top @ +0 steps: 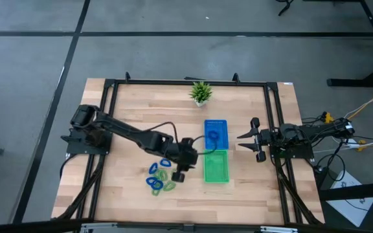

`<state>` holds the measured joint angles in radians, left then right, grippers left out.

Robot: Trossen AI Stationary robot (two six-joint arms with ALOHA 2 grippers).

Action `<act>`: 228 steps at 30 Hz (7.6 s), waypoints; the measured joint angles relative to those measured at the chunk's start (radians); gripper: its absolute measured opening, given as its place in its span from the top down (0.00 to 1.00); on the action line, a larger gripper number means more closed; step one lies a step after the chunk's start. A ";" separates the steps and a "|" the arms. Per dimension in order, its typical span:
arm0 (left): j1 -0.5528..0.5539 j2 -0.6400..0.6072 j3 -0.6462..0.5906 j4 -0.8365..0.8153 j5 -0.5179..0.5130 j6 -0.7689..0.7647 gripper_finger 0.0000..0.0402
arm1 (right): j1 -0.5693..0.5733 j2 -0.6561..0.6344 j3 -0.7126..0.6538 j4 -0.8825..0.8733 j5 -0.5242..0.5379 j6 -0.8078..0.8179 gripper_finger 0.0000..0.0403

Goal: Sort spring keychains
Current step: Put the green spring keychain into the green bin

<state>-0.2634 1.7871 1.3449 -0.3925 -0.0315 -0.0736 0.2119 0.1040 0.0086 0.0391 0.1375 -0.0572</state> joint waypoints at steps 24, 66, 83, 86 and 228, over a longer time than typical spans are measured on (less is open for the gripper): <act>-0.168 -0.004 0.000 -0.170 -0.140 -0.401 0.78 | 0.000 0.000 0.000 0.000 0.001 0.000 0.66; -0.045 0.004 -0.232 -0.067 -0.139 -0.471 0.61 | 0.000 0.000 0.000 0.000 0.001 0.000 0.66; -0.038 0.129 -0.225 0.035 -0.068 -0.368 0.60 | 0.000 0.000 0.000 0.000 0.001 0.000 0.66; -0.037 0.141 -0.225 0.030 -0.064 -0.380 0.60 | 0.000 0.000 0.000 0.000 0.000 0.000 0.66; 0.123 0.168 0.109 0.366 0.008 0.147 0.95 | 0.000 0.000 0.000 0.000 -0.001 0.000 0.66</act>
<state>-0.1399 1.9555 1.4540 -0.0264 -0.0238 0.0734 0.2119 0.1043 0.0086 0.0387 0.1364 -0.0574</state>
